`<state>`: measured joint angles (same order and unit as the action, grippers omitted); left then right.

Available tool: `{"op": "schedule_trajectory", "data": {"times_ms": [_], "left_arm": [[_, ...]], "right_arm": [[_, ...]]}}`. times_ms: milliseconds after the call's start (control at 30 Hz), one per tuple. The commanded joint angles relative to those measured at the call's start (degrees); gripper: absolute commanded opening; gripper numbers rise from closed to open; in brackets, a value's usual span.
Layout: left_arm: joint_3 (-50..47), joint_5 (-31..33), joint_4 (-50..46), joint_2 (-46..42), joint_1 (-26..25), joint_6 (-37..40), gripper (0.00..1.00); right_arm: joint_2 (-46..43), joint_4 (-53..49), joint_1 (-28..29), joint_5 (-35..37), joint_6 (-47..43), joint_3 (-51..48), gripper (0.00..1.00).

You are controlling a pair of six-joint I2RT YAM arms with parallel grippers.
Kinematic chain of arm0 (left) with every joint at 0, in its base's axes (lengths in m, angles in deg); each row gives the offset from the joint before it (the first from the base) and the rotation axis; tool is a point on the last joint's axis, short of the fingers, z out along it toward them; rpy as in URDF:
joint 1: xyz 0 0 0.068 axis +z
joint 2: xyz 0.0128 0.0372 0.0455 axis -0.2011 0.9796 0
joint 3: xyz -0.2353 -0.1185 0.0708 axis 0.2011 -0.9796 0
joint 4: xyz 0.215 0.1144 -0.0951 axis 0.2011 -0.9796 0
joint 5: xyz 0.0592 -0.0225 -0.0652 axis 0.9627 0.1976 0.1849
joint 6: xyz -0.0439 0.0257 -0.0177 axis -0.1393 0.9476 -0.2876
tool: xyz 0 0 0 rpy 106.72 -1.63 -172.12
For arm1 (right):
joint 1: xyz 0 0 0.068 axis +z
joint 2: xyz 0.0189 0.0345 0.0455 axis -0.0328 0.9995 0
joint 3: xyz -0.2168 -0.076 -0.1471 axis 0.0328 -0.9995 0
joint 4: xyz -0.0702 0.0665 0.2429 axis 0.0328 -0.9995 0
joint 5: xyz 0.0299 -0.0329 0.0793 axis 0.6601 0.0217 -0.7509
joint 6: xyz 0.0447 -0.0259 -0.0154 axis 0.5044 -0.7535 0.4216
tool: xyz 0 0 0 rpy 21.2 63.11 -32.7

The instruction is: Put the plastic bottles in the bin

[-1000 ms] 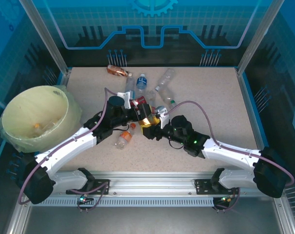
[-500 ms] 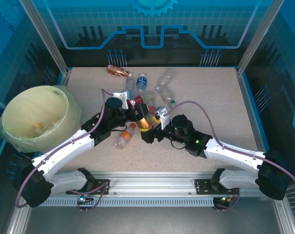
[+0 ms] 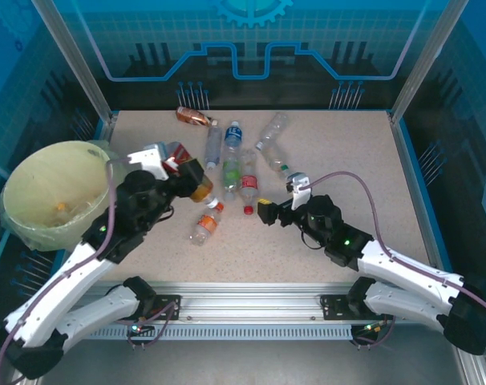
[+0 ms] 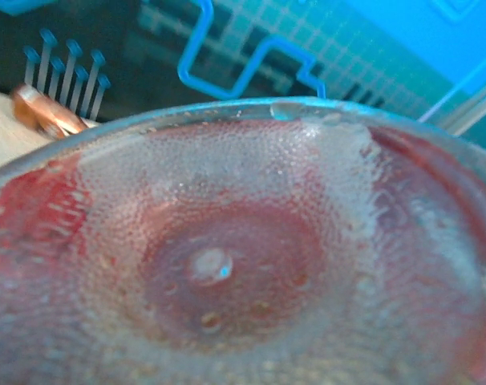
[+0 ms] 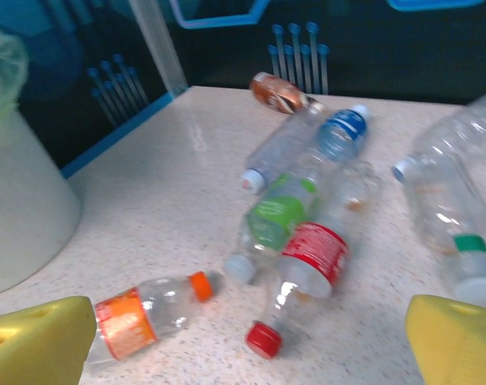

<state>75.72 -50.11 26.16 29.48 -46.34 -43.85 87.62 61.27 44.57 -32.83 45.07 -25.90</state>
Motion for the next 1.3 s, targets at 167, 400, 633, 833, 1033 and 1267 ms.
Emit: {"op": "schedule_trajectory", "data": {"times_ms": [167,400,633,833,1033,1267], "left_arm": [[10.74,16.01,-10.71,-7.48,0.48,11.63,0.54],[16.72,35.06,-10.59,-7.53,0.67,24.80,0.54],[16.20,40.22,-6.42,-5.67,7.84,26.60,0.53],[20.10,30.98,-14.12,0.13,22.70,19.66,0.53],[23.72,10.99,-20.96,5.31,44.73,10.29,0.54],[21.15,-9.87,-21.27,10.93,65.77,-2.57,0.55]], "right_arm": [[-2.77,-3.14,-3.42,2.88,4.28,-0.88,1.00],[-2.45,-2.99,-4.54,1.60,3.70,-0.22,1.00],[-0.23,-2.53,-4.80,0.38,3.80,0.92,1.00],[0.60,-3.17,-4.81,-1.05,3.23,2.35,1.00],[-0.35,-4.35,-4.89,-1.00,3.84,2.21,1.00],[-2.79,-5.67,-5.11,-0.18,3.80,1.57,1.00]]}}
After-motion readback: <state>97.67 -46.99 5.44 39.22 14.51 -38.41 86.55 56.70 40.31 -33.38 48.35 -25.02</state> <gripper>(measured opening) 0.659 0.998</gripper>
